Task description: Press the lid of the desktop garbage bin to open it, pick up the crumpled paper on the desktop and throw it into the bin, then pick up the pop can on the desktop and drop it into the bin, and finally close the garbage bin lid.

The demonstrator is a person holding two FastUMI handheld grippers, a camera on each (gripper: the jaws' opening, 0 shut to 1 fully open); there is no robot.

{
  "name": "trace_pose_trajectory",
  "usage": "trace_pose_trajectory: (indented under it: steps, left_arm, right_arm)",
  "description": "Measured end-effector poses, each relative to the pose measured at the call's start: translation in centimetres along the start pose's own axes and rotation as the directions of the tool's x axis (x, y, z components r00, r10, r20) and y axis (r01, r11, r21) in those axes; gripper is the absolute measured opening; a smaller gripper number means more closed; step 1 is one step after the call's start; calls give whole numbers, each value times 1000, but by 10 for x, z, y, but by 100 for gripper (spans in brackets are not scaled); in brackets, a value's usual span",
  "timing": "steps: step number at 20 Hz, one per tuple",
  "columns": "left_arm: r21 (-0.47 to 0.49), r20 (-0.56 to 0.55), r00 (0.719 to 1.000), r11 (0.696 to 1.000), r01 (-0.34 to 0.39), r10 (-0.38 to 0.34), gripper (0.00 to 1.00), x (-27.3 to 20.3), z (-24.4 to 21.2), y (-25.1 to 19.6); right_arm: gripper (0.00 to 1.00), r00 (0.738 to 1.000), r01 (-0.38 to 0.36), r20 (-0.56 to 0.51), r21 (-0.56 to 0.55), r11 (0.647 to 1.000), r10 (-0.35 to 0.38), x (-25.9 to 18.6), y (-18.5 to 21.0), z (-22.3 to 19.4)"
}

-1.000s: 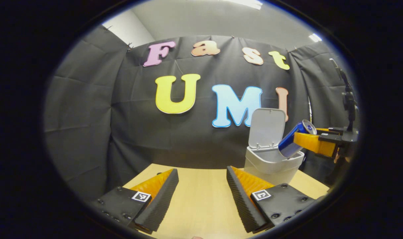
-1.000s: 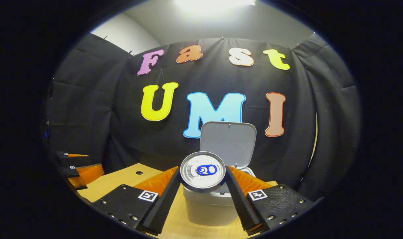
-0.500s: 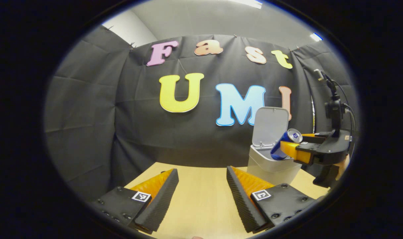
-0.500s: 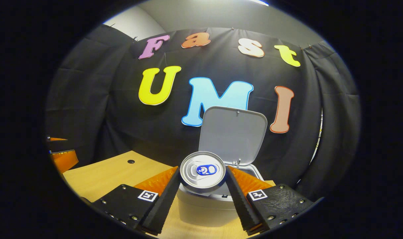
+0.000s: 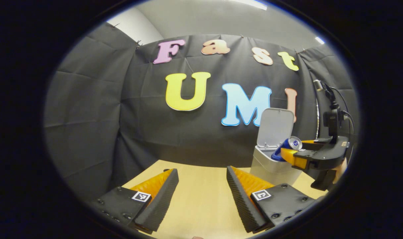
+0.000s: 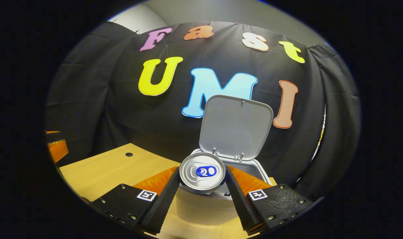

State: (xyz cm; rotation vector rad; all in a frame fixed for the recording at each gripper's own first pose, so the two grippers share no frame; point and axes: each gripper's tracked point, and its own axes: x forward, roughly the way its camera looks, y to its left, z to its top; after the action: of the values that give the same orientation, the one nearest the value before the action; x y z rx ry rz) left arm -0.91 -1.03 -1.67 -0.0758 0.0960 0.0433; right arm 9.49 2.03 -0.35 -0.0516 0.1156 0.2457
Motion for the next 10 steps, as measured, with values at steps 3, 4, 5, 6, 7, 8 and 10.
trace_pose_trajectory:
  steps: [3,4,5,6,7,8,10]
  left_arm:
    - [-21,-6,1000,1000,-3,3,95,1,-4,-1]
    - [-27,-6,1000,1000,-4,4,95,1,-4,0]
    - [-29,-7,1000,1000,-6,6,95,1,-4,-1]
    - [-29,-6,1000,1000,-9,9,95,2,-5,0]
    - [-29,-3,1000,1000,-10,10,95,1,-4,1]
    - [-28,-2,1000,1000,-10,10,95,0,-3,1]
    - [-28,0,1000,1000,-9,9,95,1,-3,0]
  right_arm:
    - [87,1000,7,4,13,1000,-7,1,-4,1]
    - [87,1000,6,2,21,1000,-6,1,-5,2]
    - [87,1000,10,0,27,1000,-10,0,-6,0]
    - [87,1000,9,0,32,999,-9,0,-7,1]
    - [87,1000,12,0,37,999,-12,0,-8,1]
    - [87,1000,14,1,41,999,-14,-1,-9,3]
    - [87,1000,17,6,52,999,-17,-1,-11,6]
